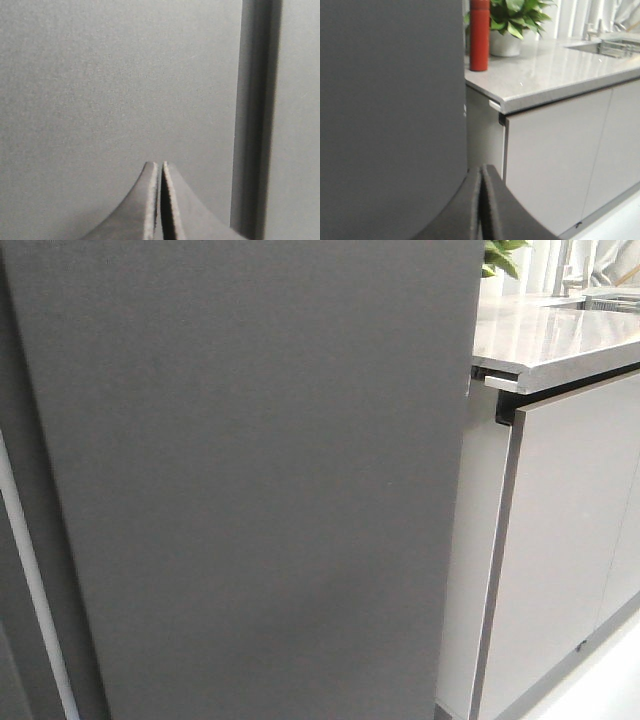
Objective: Close fridge door
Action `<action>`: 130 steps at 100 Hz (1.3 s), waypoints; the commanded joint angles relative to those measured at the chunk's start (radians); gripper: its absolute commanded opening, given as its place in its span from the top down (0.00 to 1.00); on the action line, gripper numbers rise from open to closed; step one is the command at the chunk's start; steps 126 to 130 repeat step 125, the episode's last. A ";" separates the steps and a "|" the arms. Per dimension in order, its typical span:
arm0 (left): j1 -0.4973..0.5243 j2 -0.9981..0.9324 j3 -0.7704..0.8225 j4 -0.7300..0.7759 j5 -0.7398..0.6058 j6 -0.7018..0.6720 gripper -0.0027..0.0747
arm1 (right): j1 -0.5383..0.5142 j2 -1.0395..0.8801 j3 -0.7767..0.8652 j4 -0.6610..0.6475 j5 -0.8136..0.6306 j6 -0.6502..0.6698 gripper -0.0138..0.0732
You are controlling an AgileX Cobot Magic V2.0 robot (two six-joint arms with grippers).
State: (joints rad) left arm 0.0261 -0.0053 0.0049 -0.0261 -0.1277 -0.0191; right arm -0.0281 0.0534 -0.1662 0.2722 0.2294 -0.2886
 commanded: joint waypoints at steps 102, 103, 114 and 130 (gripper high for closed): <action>-0.001 -0.011 0.035 -0.004 -0.072 -0.004 0.99 | -0.009 -0.083 0.203 0.022 -0.216 -0.004 0.89; -0.001 -0.011 0.035 -0.004 -0.072 -0.004 0.99 | -0.009 -0.083 0.203 0.022 -0.216 -0.004 0.89; -0.001 -0.011 0.035 -0.004 -0.072 -0.004 0.99 | -0.009 -0.083 0.203 0.022 -0.216 -0.004 0.89; -0.001 -0.011 0.035 -0.004 -0.072 -0.004 0.99 | -0.009 -0.083 0.203 0.022 -0.216 -0.004 0.89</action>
